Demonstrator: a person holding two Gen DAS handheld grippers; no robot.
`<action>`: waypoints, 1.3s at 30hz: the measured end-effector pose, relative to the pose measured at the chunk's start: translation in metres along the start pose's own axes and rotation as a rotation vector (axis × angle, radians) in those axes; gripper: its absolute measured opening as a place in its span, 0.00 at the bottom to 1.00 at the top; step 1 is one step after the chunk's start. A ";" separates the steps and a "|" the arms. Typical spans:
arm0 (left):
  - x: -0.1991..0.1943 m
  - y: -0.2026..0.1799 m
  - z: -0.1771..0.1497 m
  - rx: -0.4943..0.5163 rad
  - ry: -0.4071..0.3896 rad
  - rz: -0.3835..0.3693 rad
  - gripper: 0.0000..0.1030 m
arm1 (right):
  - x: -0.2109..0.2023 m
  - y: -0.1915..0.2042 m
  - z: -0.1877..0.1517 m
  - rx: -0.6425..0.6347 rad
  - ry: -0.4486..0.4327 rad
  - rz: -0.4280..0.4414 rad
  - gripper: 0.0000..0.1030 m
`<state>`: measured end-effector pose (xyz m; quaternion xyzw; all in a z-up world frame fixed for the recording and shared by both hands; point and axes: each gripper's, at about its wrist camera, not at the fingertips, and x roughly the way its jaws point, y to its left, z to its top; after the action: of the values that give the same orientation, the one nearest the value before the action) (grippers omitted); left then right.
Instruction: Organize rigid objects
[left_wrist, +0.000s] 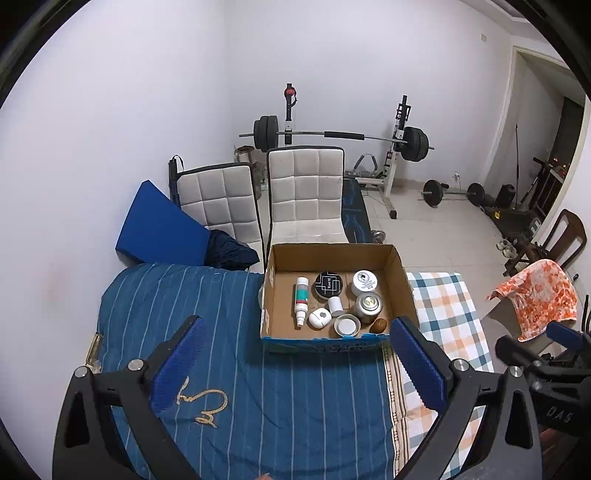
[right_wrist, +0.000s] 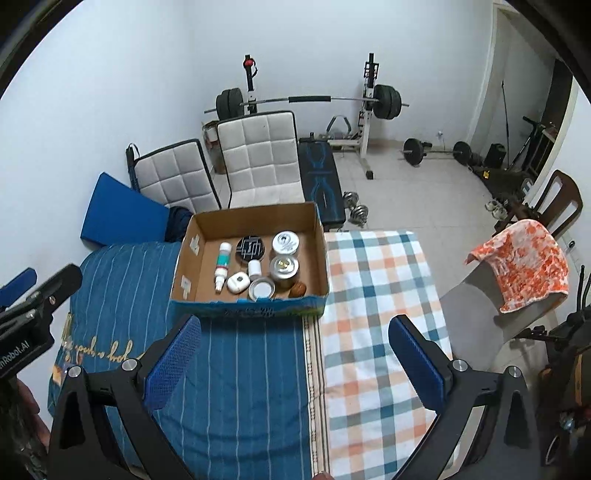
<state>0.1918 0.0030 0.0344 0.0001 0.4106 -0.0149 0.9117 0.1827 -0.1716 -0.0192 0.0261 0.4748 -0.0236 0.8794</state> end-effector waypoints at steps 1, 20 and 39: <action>0.001 0.001 0.001 -0.003 0.000 0.000 0.99 | 0.000 -0.001 0.002 0.003 -0.007 -0.002 1.00; 0.006 0.003 -0.002 -0.004 0.011 0.007 0.99 | -0.008 0.001 0.014 -0.021 -0.044 -0.008 1.00; 0.007 0.003 -0.006 -0.029 0.014 0.026 0.99 | -0.012 0.005 0.015 -0.043 -0.079 -0.016 1.00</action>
<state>0.1916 0.0059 0.0254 -0.0075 0.4172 0.0029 0.9088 0.1892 -0.1672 -0.0004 0.0025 0.4402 -0.0213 0.8976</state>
